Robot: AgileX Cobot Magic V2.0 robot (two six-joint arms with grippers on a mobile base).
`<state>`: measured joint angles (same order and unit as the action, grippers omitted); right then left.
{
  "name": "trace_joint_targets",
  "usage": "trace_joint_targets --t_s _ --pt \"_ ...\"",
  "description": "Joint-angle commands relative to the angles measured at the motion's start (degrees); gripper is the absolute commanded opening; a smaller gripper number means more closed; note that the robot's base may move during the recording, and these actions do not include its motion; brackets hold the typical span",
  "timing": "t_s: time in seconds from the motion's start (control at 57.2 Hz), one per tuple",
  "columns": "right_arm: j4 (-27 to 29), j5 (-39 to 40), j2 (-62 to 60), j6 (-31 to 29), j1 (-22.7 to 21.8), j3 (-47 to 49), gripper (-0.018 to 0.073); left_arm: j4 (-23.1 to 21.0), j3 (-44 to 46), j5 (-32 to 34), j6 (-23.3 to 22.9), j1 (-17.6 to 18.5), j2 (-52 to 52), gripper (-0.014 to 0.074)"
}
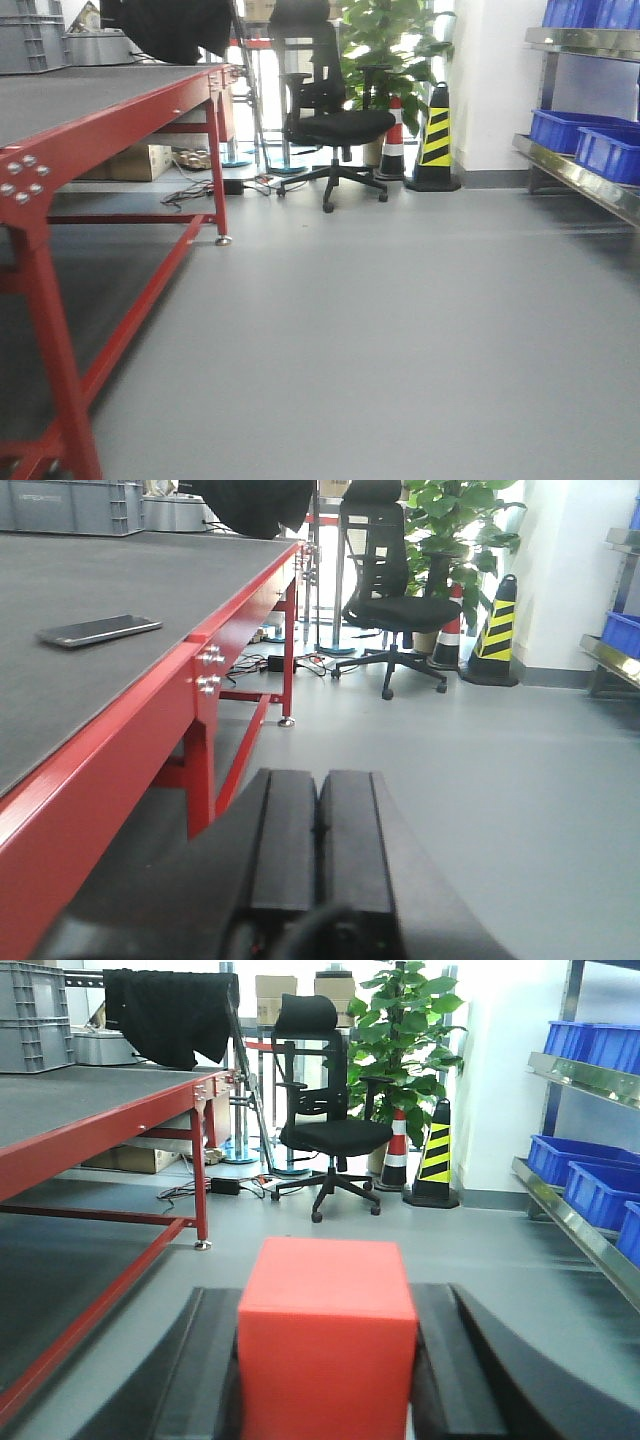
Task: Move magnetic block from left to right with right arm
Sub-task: 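Drive the base away from the table carrying the cube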
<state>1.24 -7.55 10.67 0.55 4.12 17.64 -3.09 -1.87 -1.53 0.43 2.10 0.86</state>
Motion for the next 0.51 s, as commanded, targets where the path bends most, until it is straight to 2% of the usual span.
trace_joint_targets --t_s 0.0,0.49 --pt "0.09 4.88 0.65 -0.55 -0.15 1.76 0.0334 -0.15 -0.51 4.8 -0.43 0.36 0.58 -0.0126" --pt "0.09 4.88 0.65 -0.55 -0.15 1.76 0.0334 -0.15 -0.51 4.8 -0.43 0.36 0.48 -0.0126"
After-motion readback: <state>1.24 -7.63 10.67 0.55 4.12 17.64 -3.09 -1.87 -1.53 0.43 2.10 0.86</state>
